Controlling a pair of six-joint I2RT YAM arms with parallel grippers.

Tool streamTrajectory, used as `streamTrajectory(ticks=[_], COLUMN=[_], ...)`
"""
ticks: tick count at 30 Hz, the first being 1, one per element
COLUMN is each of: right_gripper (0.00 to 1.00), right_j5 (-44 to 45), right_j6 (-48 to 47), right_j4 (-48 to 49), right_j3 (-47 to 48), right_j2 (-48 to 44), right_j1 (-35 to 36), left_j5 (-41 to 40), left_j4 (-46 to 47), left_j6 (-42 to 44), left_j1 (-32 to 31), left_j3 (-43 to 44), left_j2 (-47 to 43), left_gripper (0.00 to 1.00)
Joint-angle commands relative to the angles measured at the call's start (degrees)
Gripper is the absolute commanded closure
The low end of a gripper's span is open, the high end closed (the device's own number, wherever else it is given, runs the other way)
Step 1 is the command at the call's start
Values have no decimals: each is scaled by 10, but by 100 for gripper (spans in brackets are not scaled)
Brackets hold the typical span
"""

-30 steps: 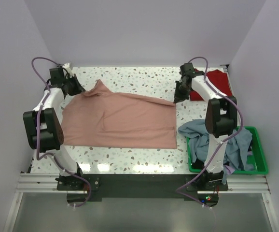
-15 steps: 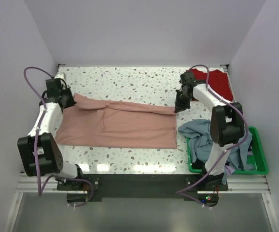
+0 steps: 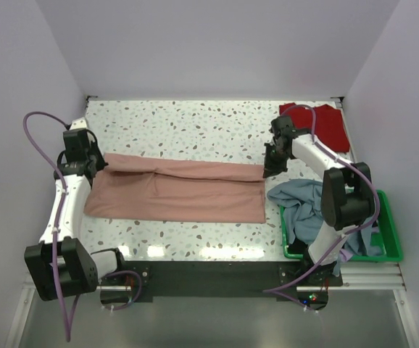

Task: Fold and stack the t-shirts
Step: Fold the tshirt

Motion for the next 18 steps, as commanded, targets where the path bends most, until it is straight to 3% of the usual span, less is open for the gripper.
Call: streamTrajectory(ticks=[1, 18], right_gripper=[100, 100], right_j5=[-4, 18], right_j6=[-3, -6], right_j4=[11, 28], right_j3=[-19, -79], right_j2=[-33, -46], right_j1=[7, 29], left_j5=[-49, -84], left_j4=[-20, -77], left_j6=[-16, -60], left_j1=[5, 5], left_j3=[-14, -63], left_j2=[-47, -94], left_gripper=[100, 100])
